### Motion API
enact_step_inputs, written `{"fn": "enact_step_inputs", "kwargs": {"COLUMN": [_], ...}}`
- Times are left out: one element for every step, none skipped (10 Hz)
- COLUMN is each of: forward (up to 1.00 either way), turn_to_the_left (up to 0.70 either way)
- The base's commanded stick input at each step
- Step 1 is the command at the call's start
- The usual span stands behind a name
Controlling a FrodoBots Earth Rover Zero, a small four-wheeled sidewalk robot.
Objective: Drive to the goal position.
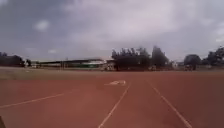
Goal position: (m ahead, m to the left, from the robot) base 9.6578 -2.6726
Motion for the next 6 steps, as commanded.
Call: {"fn": "enact_step_inputs", "kwargs": {"forward": [0.70, 0.70, 0.70, 0.70, 0.70, 0.70], "turn_to_the_left": [-0.07, -0.27, -0.35, -0.35, -0.35, -0.35]}}
